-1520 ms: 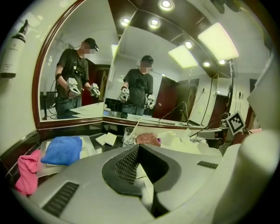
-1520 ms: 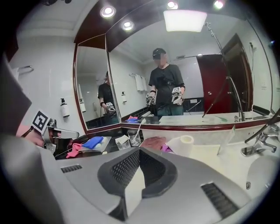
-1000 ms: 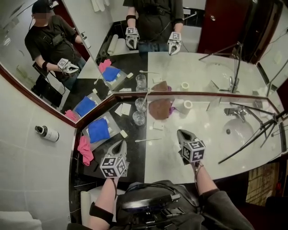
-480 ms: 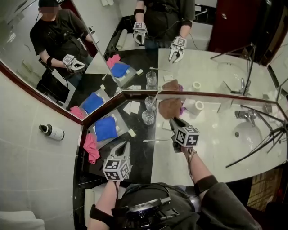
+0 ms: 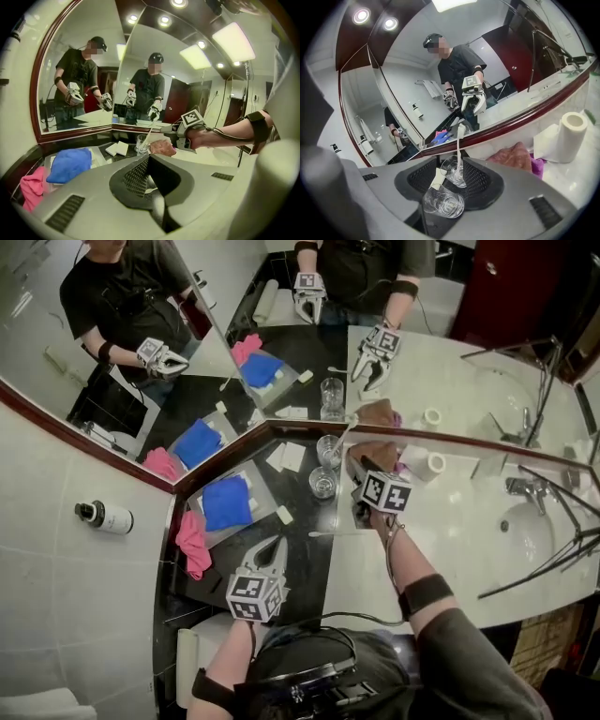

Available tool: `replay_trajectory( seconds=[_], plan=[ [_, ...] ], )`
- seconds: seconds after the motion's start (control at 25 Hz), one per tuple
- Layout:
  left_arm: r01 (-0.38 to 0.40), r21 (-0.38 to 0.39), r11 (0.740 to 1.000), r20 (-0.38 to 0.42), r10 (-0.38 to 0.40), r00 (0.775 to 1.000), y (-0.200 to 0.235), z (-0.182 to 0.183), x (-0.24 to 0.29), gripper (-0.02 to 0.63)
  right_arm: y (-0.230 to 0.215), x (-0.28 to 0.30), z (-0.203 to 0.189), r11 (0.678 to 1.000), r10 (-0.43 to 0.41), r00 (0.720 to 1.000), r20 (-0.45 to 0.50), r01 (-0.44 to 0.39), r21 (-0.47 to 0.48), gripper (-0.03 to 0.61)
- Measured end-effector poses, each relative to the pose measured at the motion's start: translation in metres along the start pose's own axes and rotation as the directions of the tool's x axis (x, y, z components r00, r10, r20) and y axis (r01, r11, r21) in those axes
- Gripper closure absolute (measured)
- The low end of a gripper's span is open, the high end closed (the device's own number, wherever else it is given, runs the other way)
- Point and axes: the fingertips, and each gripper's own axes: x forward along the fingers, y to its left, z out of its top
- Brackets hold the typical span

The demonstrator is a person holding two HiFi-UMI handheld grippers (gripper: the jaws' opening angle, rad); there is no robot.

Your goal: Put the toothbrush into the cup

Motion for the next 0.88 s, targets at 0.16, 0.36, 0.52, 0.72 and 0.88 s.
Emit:
replay_trajectory(
  seconds=[0.16,0.36,0.52,0.72,0.88],
  plan=[
    [0.003,-0.019,1.0,-0.012,-0.003,1.0,0.004,-0.005,0.007,0.612,-0.009,0.031,0.0,1.0,-0.022,1.0,-0.02,0.022,0.0,0.373],
    [-0.021,-0.034,0.999,-0.044,0.02,0.999,0.017,-0.014,0.013,0.612,-0.022,0.065,-0.002,0.999,-0.042,0.997,-0.064,0.041,-0.015,0.373],
    [-0.043,-0.056,0.998,-0.065,0.039,0.997,0.026,-0.024,0.014,0.612,-0.027,0.08,-0.003,0.999,-0.044,0.996,-0.078,0.043,-0.012,0.373],
    [-0.055,-0.065,0.996,-0.089,0.049,0.995,0.031,-0.037,0.014,0.612,-0.034,0.091,-0.004,0.999,-0.044,0.997,-0.06,0.046,0.021,0.38],
    [-0.062,-0.068,0.996,-0.101,0.055,0.993,0.031,-0.042,0.015,0.612,-0.035,0.096,0.0,0.999,-0.032,0.998,-0.046,0.033,0.035,0.382]
  ],
)
